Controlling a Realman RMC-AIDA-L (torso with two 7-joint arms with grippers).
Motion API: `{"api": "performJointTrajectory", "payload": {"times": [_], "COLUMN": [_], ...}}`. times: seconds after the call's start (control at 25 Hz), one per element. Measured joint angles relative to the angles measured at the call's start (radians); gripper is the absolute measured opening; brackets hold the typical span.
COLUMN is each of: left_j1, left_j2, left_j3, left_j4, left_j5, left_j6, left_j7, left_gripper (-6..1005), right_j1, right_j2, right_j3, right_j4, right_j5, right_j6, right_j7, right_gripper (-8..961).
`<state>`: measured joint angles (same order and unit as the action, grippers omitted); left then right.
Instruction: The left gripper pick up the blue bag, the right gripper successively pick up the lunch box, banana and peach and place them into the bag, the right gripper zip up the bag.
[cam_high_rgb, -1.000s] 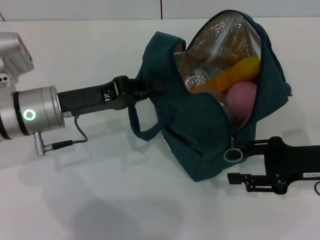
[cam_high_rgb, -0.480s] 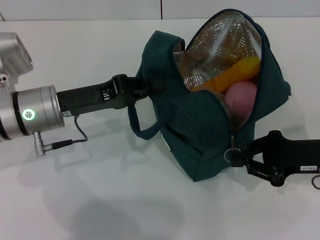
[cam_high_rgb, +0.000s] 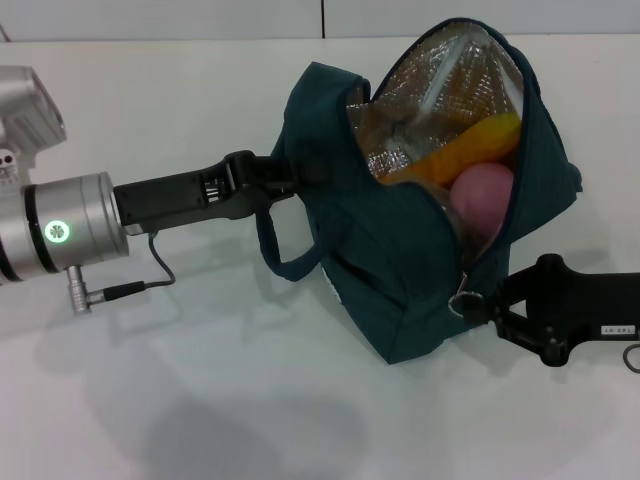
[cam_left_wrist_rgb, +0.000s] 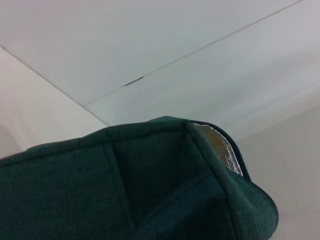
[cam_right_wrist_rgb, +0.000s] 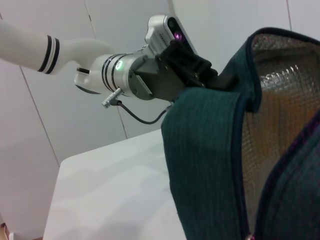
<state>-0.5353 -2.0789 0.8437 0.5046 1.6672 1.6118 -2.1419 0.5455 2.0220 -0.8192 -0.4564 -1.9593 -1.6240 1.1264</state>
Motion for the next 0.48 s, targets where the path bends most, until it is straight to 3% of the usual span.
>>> {"api": "performJointTrajectory", "payload": {"times": [0.48], "left_j1": [0.011], "left_j2": [-0.007], "left_j3": [-0.002], "left_j4": [-0.017], "left_j5": [-0.022], "left_j6": [0.000], "left_j7": [0.058], "left_gripper": [67], "right_j1": [-0.025], "right_j2": [-0.008], "right_j3": [0.003], "right_j4": [-0.075], "right_j5": [0.001], "right_j6": [-0.079], "right_j7": [-0.004], "right_gripper": [16]}}
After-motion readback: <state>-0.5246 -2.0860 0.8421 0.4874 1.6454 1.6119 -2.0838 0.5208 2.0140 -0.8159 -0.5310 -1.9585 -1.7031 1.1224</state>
